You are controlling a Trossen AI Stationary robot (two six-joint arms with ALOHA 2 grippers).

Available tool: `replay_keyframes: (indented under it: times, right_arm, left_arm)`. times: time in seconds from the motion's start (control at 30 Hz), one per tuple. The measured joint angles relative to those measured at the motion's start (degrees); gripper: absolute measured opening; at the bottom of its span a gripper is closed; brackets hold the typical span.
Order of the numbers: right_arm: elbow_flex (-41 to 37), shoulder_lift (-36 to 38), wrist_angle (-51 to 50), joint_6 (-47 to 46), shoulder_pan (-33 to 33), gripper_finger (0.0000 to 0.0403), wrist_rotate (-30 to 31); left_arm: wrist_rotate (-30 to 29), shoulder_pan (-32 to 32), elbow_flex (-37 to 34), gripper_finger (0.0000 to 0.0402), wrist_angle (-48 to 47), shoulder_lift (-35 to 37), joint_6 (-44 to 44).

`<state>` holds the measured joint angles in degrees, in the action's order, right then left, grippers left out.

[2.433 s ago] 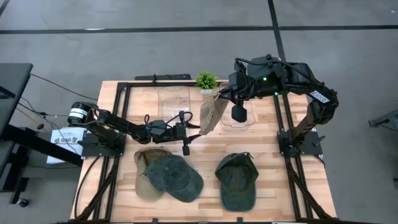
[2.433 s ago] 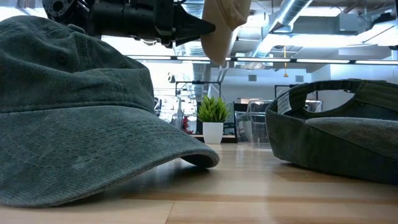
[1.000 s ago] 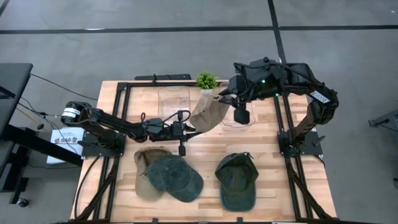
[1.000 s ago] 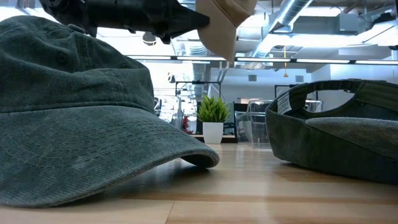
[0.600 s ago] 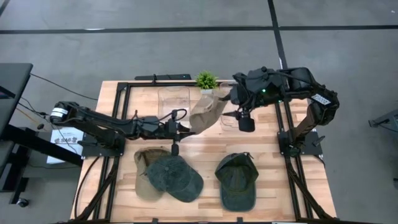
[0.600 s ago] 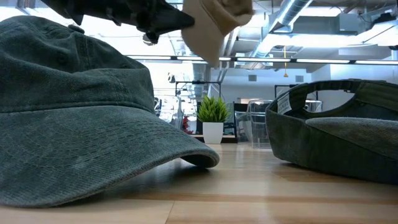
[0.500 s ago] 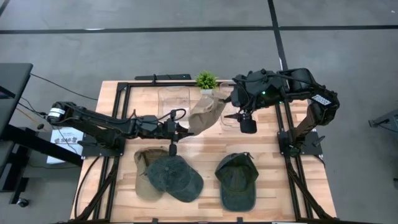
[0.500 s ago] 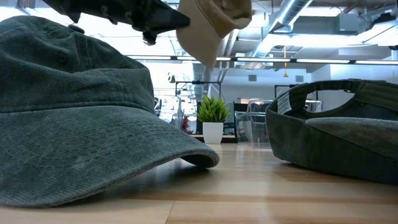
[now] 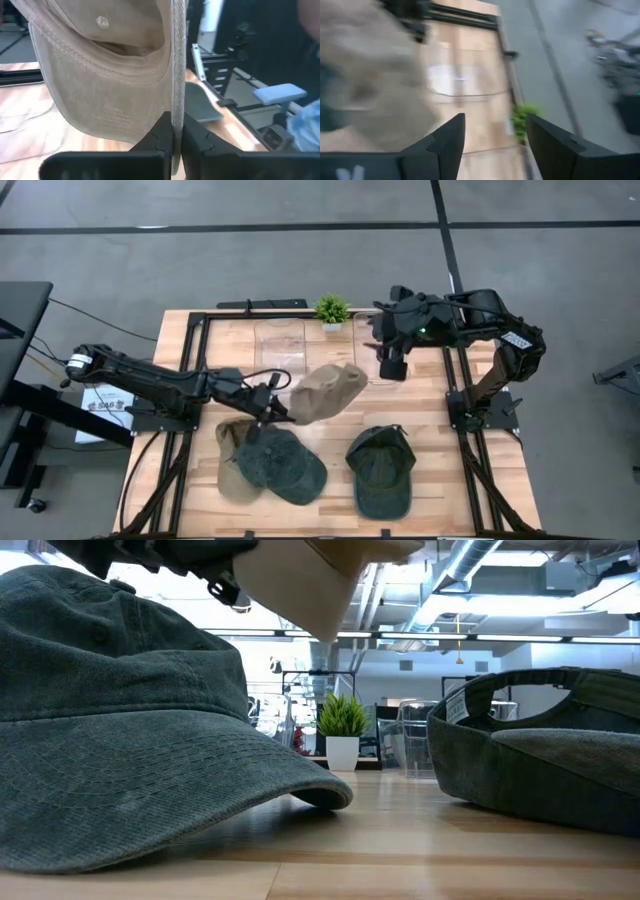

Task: Pick & Place hat
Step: Put the top brown cap into the right transparent bin

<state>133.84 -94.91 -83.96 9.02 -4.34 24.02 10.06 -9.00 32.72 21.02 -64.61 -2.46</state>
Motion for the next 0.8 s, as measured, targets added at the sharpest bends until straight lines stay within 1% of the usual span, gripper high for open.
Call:
replay_keyframes:
  times: [0.13, 0.2, 0.23, 0.33, 0.43, 0.47, 0.5, 0.57, 0.63, 0.8]
  right_arm:
    - [0.0, 0.0, 1.7, 0.0, 1.2, 0.0171, 10.6]
    - [0.0, 0.0, 4.3, 0.0, 2.3, 0.0154, 14.4]
    - [0.0, 0.0, 6.1, 0.0, 2.9, 0.0145, 15.2]
    - [0.0, 0.0, 12.1, 0.2, 5.3, 0.0105, 15.2]
    - [0.0, -0.7, 17.2, 0.8, 7.6, 0.0049, 15.2]
    - [0.0, -1.0, 18.4, 1.3, 8.3, 0.0027, 15.2]
    - [-0.1, -1.4, 18.5, 1.8, 8.9, 0.0014, 15.0]
    - [0.0, -3.3, 21.1, 2.1, 9.9, 0.001, 15.0]
    - [-0.2, -4.9, 20.4, 3.0, 11.1, 0.0009, 14.8]
    - [-0.1, -10.0, 23.2, 6.3, 13.1, 0.0003, 14.8]
  left_arm:
    - [0.8, -1.2, -0.5, 0.0018, 0.7, 0.6, 0.0]
    - [0.8, -1.7, -0.5, 0.0017, 1.3, 0.6, -0.1]
    - [0.8, -2.0, -0.5, 0.0015, 1.8, 0.5, -0.1]
    - [0.8, -2.4, -0.5, 0.0013, 2.5, 0.5, -0.2]
    - [0.8, -2.7, -0.5, 0.0017, 3.2, 0.5, -0.3]
    - [0.7, -2.7, -0.5, 0.0018, 3.3, 0.5, -0.5]
    - [0.7, -2.7, -0.5, 0.0017, 3.4, 0.4, -0.5]
    - [0.7, -2.7, -0.5, 0.0014, 3.6, 0.5, -0.7]
    - [0.7, -2.7, -0.5, 0.0013, 3.8, 0.4, -1.5]
    - [0.7, -2.7, -0.5, 0.0017, 4.3, 0.4, -1.7]
